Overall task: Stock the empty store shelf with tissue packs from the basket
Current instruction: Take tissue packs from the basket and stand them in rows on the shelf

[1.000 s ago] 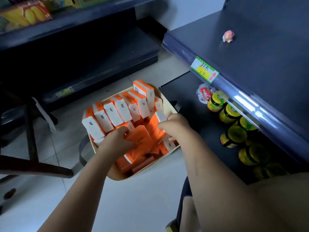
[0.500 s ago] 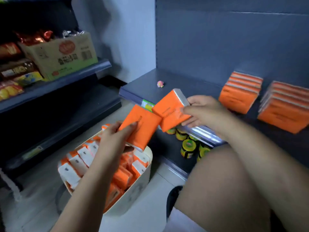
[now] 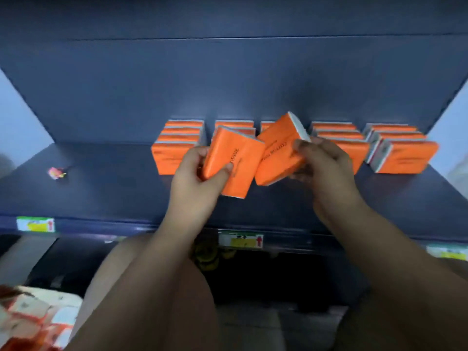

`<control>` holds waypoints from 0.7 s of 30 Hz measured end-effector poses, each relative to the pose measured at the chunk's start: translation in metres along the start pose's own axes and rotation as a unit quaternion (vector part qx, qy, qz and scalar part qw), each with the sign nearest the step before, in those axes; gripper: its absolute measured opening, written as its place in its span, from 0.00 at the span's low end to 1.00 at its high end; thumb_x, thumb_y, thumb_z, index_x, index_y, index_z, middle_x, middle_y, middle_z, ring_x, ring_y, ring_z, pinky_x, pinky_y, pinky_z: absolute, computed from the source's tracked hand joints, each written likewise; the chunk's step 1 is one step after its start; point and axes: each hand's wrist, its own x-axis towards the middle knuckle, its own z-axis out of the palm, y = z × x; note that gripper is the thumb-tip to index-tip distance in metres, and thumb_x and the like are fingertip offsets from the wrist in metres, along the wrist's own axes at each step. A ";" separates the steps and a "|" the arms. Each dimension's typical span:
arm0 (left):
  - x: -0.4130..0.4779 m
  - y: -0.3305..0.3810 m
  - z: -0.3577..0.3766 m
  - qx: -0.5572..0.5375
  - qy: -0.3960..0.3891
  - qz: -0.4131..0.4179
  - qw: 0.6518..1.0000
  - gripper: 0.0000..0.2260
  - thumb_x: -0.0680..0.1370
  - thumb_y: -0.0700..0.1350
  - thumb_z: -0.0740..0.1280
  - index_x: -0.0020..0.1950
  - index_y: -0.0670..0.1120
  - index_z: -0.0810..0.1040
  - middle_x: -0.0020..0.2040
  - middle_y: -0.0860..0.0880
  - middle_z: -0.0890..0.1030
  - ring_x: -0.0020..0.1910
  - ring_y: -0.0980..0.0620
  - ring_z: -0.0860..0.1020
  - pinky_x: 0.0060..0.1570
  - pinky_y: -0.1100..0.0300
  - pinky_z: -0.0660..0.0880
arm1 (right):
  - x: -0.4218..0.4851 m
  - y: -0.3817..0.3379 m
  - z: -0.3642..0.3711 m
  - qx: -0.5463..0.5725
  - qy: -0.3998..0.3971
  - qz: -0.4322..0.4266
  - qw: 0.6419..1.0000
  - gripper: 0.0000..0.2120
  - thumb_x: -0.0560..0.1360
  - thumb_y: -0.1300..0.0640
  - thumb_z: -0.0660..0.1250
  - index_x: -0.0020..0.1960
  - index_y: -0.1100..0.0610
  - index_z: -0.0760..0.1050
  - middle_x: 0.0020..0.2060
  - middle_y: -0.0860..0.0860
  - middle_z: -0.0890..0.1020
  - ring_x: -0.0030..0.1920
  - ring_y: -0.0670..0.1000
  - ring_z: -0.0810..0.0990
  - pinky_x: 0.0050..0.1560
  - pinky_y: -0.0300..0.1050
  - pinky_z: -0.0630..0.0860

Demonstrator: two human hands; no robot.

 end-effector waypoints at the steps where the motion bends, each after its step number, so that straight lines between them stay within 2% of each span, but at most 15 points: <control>1: 0.002 -0.005 0.010 0.013 -0.020 0.011 1.000 0.13 0.76 0.44 0.76 0.57 0.49 0.78 0.49 0.55 0.83 0.46 0.58 0.80 0.49 0.62 0.76 | 0.003 -0.002 -0.007 -0.007 0.002 -0.013 1.000 0.07 0.79 0.58 0.70 0.42 0.52 0.80 0.37 0.46 0.84 0.39 0.47 0.82 0.39 0.45 0.80; 4: 0.008 -0.014 0.030 0.014 -0.061 0.004 0.998 0.14 0.75 0.44 0.76 0.59 0.52 0.78 0.52 0.56 0.84 0.52 0.56 0.82 0.54 0.59 0.78 | 0.013 -0.001 -0.030 -0.010 0.010 -0.012 1.000 0.05 0.79 0.57 0.71 0.44 0.53 0.81 0.40 0.49 0.84 0.43 0.49 0.83 0.45 0.48 0.83; 5: 0.010 -0.015 0.035 0.004 -0.075 -0.016 0.997 0.16 0.73 0.45 0.74 0.60 0.52 0.79 0.53 0.55 0.85 0.54 0.54 0.83 0.55 0.57 0.79 | 0.016 0.002 -0.038 -0.005 0.017 0.004 1.000 0.03 0.78 0.56 0.72 0.46 0.53 0.81 0.41 0.51 0.85 0.45 0.51 0.84 0.48 0.51 0.84; 7: 0.014 -0.018 0.046 -0.004 -0.105 -0.051 0.993 0.20 0.71 0.44 0.70 0.63 0.52 0.79 0.54 0.53 0.85 0.54 0.53 0.83 0.55 0.56 0.79 | 0.022 0.007 -0.054 0.014 0.049 0.047 0.998 0.06 0.76 0.54 0.75 0.50 0.55 0.81 0.45 0.55 0.87 0.49 0.55 0.87 0.52 0.56 0.85; 10: 0.014 -0.020 0.058 -0.002 -0.132 -0.052 0.990 0.25 0.67 0.40 0.68 0.65 0.49 0.78 0.55 0.53 0.84 0.55 0.56 0.83 0.52 0.62 0.77 | 0.028 0.007 -0.078 0.049 0.093 0.103 0.989 0.10 0.77 0.53 0.75 0.52 0.56 0.79 0.46 0.56 0.88 0.48 0.56 0.88 0.47 0.52 0.86; 13: 0.010 -0.027 0.061 -0.015 -0.127 -0.062 0.990 0.25 0.67 0.38 0.68 0.64 0.49 0.77 0.54 0.51 0.84 0.55 0.54 0.83 0.53 0.58 0.78 | 0.031 0.004 -0.100 0.083 0.105 0.146 0.980 0.19 0.75 0.53 0.77 0.60 0.61 0.79 0.47 0.56 0.89 0.47 0.56 0.89 0.44 0.50 0.85; 15: 0.009 -0.030 0.061 -0.024 -0.123 -0.083 0.989 0.25 0.67 0.38 0.68 0.63 0.53 0.78 0.54 0.49 0.84 0.56 0.50 0.83 0.54 0.53 0.79 | 0.033 0.003 -0.112 0.083 0.097 0.160 0.979 0.24 0.73 0.54 0.78 0.64 0.63 0.78 0.47 0.56 0.89 0.47 0.56 0.89 0.44 0.50 0.85; 18: 0.008 -0.030 0.065 -0.079 -0.113 -0.125 0.983 0.21 0.70 0.38 0.69 0.59 0.56 0.81 0.51 0.49 0.84 0.54 0.44 0.83 0.53 0.42 0.82 | 0.036 0.003 -0.121 0.039 0.077 0.146 0.985 0.23 0.73 0.55 0.78 0.63 0.64 0.78 0.47 0.56 0.89 0.47 0.56 0.89 0.45 0.49 0.85; 21: 0.007 -0.029 0.075 -0.107 -0.100 -0.158 0.976 0.15 0.78 0.37 0.70 0.61 0.53 0.81 0.55 0.48 0.84 0.56 0.43 0.84 0.46 0.48 0.83 | 0.038 0.004 -0.125 -0.049 0.085 0.080 0.992 0.16 0.74 0.53 0.78 0.55 0.62 0.81 0.46 0.56 0.88 0.48 0.56 0.88 0.44 0.51 0.86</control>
